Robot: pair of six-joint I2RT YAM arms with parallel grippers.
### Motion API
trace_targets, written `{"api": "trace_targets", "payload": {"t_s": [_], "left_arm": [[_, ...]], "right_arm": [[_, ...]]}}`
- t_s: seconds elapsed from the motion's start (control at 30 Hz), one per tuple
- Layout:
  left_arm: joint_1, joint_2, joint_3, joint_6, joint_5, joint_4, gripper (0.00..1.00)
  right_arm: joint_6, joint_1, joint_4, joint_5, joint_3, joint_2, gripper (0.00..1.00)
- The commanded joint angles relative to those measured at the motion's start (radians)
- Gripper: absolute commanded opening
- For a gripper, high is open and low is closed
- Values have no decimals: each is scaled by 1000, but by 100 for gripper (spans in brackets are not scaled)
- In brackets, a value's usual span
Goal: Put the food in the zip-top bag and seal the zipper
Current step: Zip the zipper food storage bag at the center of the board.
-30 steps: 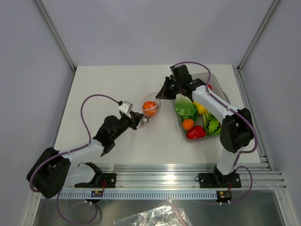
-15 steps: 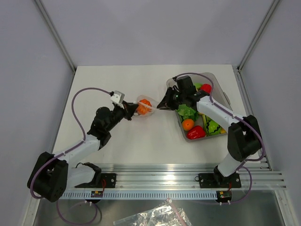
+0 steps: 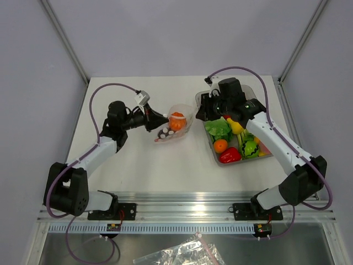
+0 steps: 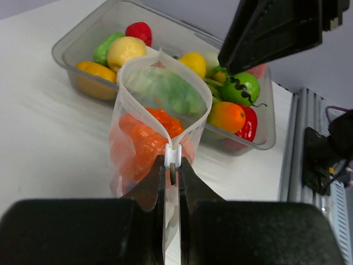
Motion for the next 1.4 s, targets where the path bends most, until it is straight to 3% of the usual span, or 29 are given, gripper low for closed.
{"api": "trace_targets", "payload": {"t_s": [0.0,0.07,0.2,0.27,0.3,0.5,0.67,0.77,0.97,1.37], "left_arm": [[8,8,89,103,184,-152,0],[8,18,109,164,222,-207,0],[8,25,115,202,235,-224,0],[8,24,118,225,247,-238,0],[8,22,138,253,244,-276,0],[8,39,206,354,255,-427,0],[8,38,215,393,272,-479,0],[8,39,218,400,279,-505,0],[8,41,229,417,285,-531,0],[8,34,227,414,285,-531,0]], "right_arm": [[-272,3,-49,-48,89,-48,36],[-357,3,0,-107,84,-74,35],[-527,3,120,-221,55,-141,46],[-584,3,126,-325,70,-140,48],[-692,4,100,-452,118,-98,48],[-811,79,-18,-497,244,53,46],[-929,133,66,-549,174,78,48],[-978,133,134,-589,118,76,48],[-1053,133,-38,-654,235,182,52],[-998,150,-12,-686,270,277,47]]}}
